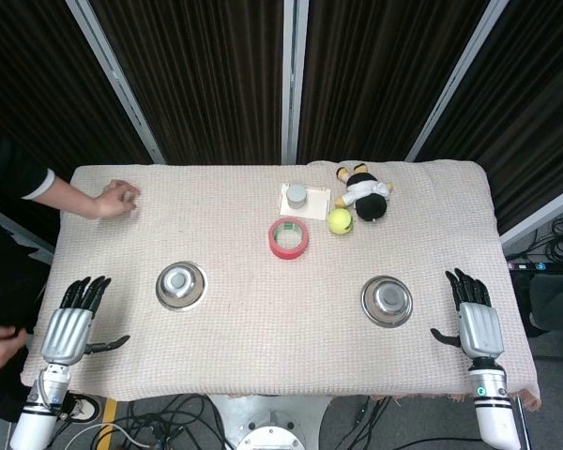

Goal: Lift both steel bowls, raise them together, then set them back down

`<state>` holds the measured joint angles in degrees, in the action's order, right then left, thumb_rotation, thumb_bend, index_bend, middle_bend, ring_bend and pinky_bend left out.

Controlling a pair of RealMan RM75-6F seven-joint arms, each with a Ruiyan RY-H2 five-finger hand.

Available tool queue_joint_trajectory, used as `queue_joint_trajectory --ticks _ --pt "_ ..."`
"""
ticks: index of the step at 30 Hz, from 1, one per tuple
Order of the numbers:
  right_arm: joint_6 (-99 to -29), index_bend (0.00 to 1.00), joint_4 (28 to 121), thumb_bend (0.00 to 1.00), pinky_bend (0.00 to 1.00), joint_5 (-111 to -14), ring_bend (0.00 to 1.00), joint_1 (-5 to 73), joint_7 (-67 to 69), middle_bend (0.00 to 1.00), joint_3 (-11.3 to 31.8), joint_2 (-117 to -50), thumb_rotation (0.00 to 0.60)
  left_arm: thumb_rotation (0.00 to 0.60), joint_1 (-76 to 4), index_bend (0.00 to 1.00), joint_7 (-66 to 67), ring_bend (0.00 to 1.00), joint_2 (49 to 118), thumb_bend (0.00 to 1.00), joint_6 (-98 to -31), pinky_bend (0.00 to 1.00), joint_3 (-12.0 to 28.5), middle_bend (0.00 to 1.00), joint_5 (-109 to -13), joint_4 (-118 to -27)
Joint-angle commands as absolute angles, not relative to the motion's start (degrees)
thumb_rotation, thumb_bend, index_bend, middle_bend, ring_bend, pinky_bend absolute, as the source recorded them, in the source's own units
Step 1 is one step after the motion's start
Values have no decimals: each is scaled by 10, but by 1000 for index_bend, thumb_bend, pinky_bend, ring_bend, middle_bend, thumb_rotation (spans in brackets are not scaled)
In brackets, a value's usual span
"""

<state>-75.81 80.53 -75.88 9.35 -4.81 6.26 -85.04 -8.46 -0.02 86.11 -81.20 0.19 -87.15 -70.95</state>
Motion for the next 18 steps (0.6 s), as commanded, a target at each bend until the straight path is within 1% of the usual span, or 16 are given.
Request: queue_joint_trajectory --ticks 1,2,6,9,10,14,16,18 --pt "-754 0 804 0 0 -757 0 96 -48 0 63 -851 600 369 -83 36 -3 0 860 0 -814 70 1 50 -871 -706" --pt "-751 0 804 0 0 -757 0 97 -49 0 63 -851 600 375 -84 36 -2 0 861 0 -814 70 2 50 -871 -705" --pt "-743 0 806 0 0 -754 0 103 -55 0 65 -847 600 430 -89 36 -6 0 861 0 -809 70 6 49 -869 -707" --pt "-737 0 812 0 0 -749 0 107 -64 0 69 -842 600 445 -99 36 -7 0 860 0 -801 70 12 49 -870 -712" --pt "-734 0 815 0 0 -746 0 109 -68 0 70 -840 600 460 -103 36 -7 0 859 0 -796 70 14 49 -869 -713" --pt "-703 0 831 0 0 -719 0 126 -100 0 80 -827 600 594 -131 36 -4 0 855 0 -758 70 25 49 -862 -720" --pt "-683 0 839 0 0 -705 0 137 -115 0 86 -819 600 600 -146 36 3 0 853 2 -737 70 30 50 -858 -724" --pt "-658 0 848 0 0 -686 0 153 -138 0 93 -812 600 600 -167 36 14 0 848 6 -701 70 37 50 -848 -733"
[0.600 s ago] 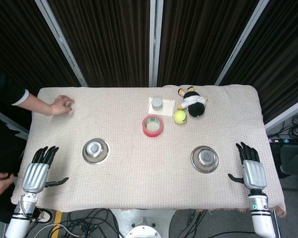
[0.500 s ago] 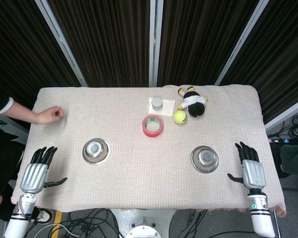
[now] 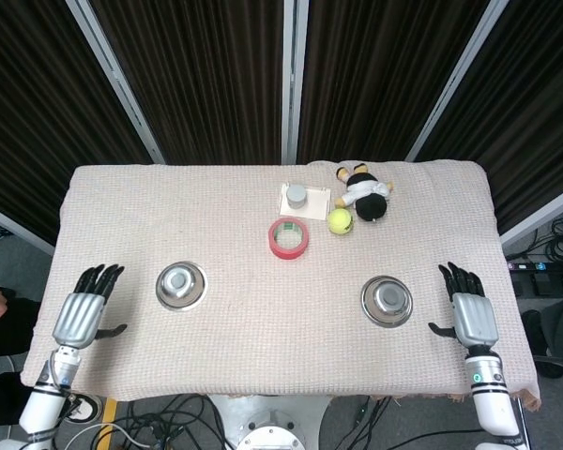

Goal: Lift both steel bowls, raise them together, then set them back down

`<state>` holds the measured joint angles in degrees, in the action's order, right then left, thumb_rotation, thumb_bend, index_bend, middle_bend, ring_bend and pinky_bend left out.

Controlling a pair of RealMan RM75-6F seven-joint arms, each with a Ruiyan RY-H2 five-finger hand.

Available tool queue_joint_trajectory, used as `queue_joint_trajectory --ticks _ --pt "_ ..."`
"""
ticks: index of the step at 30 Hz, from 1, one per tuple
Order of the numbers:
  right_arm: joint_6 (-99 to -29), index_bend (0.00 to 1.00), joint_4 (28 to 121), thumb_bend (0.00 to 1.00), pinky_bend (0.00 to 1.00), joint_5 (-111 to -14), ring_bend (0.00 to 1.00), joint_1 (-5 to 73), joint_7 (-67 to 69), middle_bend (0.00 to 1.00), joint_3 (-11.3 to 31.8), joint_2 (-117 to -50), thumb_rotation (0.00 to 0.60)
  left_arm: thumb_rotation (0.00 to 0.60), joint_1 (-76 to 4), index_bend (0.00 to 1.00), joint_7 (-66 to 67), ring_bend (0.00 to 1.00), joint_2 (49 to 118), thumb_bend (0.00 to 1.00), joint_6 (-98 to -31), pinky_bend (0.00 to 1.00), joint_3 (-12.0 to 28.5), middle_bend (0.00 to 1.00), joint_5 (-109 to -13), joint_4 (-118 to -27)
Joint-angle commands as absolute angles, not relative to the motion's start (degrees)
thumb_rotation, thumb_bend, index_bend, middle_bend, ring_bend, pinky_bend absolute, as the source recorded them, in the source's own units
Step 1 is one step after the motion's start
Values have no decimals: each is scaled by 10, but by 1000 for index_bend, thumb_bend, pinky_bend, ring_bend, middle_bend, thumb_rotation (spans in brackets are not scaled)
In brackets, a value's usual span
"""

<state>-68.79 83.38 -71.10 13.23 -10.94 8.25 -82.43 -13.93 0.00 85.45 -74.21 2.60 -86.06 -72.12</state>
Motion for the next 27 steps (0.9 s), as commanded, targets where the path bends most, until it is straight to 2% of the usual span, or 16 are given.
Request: queue_joint_trajectory --ticks 1,5,10,27 --pt "-647 0 853 0 0 -677 0 159 -149 0 95 -809 600 600 -177 36 21 0 844 9 -681 70 40 50 -840 -741" --pt "-596 0 879 0 0 -633 0 190 -195 0 99 -799 600 600 -226 36 69 0 819 23 -580 70 60 49 -782 -787" --pt "-524 0 910 0 0 -575 0 230 -216 0 102 -779 600 600 -266 36 115 0 793 30 -502 70 71 50 -720 -817" --pt "-474 0 887 0 0 -472 0 313 -275 0 80 -799 600 600 -332 36 119 0 794 31 -436 70 73 39 -683 -797"
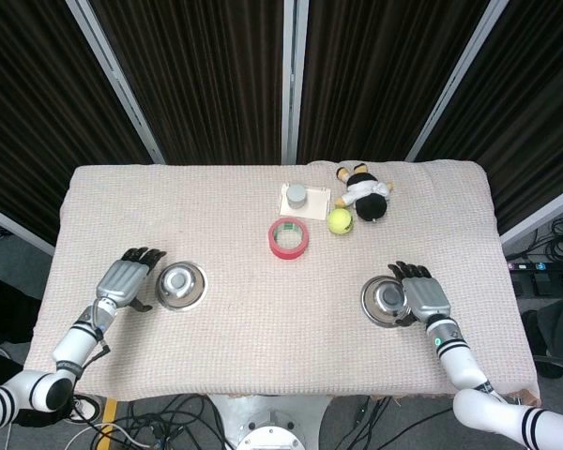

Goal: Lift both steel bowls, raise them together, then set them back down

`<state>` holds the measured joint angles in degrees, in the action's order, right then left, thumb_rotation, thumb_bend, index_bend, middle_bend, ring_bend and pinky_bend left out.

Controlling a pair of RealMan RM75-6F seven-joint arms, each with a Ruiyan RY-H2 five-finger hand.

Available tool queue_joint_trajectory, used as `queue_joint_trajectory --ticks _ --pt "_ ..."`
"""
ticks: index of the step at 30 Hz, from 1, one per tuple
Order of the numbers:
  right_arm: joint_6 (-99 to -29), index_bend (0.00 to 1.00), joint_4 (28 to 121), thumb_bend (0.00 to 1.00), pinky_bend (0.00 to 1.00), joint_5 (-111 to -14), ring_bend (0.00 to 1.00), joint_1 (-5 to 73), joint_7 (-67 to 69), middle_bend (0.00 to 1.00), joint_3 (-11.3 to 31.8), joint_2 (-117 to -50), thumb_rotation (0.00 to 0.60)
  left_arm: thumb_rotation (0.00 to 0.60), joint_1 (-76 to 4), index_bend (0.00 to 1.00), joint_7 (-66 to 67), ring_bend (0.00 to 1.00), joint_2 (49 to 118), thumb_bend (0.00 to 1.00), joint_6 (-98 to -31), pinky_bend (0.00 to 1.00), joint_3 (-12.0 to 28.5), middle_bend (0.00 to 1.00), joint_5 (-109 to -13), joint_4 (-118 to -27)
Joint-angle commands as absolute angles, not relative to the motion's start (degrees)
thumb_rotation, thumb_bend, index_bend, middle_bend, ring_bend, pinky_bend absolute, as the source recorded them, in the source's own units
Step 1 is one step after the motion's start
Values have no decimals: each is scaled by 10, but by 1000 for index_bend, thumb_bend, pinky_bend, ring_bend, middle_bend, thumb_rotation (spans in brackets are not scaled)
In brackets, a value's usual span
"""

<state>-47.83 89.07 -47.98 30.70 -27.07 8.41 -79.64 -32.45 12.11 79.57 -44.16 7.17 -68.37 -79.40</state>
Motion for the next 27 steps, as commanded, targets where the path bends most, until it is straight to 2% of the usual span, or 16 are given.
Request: queue_joint_trajectory --ticks 1,11,18,24,27 --pt "-473 0 886 0 0 -468 0 317 -276 0 79 -800 600 600 -336 36 117 0 794 31 -435 70 74 39 -684 -799" --pt "-454 0 865 0 0 -436 0 348 -274 0 64 -811 600 600 -370 58 72 0 817 31 -402 101 65 41 -705 -784" --pt "-447 0 853 0 3 -432 0 360 -262 0 54 -819 600 600 -388 101 47 3 837 45 -378 175 61 53 -702 -749" --pt "-446 0 845 17 63 -442 0 365 -247 8 47 -827 600 600 -397 143 27 48 850 86 -370 245 56 95 -708 -725" --pt "-448 0 839 29 109 -446 1 367 -242 46 45 -831 600 600 -400 167 19 61 856 107 -366 262 51 123 -710 -715"
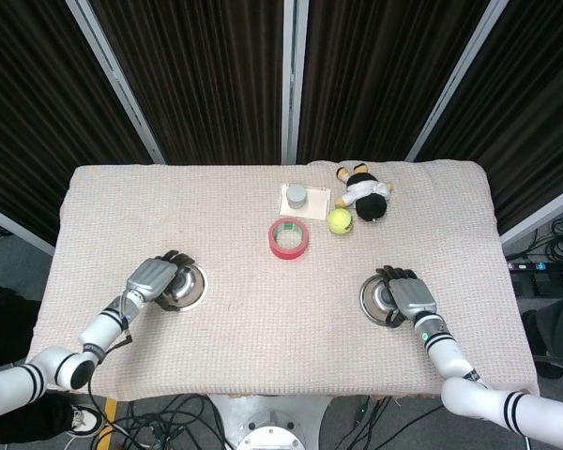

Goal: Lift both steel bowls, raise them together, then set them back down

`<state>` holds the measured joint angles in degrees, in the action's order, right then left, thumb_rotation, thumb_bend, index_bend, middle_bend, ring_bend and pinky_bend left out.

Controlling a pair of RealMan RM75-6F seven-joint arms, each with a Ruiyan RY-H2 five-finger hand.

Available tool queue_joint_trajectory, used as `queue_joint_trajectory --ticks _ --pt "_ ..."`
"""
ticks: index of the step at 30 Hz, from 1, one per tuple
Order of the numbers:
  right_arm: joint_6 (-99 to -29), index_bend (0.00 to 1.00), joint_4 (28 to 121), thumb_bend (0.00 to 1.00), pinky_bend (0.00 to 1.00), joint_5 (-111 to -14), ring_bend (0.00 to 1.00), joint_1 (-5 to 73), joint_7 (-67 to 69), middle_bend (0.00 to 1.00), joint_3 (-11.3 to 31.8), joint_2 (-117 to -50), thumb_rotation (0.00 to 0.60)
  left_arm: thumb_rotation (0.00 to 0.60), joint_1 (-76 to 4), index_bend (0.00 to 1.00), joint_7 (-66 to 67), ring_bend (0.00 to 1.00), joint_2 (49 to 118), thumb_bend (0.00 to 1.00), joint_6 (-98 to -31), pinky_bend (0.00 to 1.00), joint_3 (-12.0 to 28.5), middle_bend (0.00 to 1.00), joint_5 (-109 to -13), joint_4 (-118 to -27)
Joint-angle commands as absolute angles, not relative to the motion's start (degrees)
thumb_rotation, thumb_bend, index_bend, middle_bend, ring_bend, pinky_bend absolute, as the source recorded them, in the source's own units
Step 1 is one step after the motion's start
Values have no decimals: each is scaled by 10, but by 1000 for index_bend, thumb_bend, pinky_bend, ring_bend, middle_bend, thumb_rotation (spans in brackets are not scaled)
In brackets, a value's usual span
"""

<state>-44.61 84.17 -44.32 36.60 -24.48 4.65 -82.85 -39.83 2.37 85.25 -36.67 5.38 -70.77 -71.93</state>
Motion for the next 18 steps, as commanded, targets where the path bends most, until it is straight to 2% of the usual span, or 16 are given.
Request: queue_joint_trajectory --ticks 1,3,11,15,18 --pt "-451 1 838 33 126 -449 10 367 -240 64 44 -832 600 600 -400 185 17 74 858 118 -368 273 50 141 -712 -713" --pt "-460 31 836 46 162 -455 44 365 -237 103 43 -835 600 600 -397 214 10 99 863 135 -379 297 48 167 -721 -710" --pt "-486 322 835 95 290 -466 188 356 -221 249 43 -836 600 600 -389 340 -1 237 875 250 -417 426 42 301 -741 -697" --pt "-493 392 838 108 336 -486 233 344 -187 313 48 -829 600 600 -376 375 0 282 879 295 -463 461 46 337 -751 -696" --pt "-497 420 840 126 358 -509 250 333 -152 332 53 -819 600 600 -357 386 -5 306 889 327 -531 487 52 348 -771 -688"
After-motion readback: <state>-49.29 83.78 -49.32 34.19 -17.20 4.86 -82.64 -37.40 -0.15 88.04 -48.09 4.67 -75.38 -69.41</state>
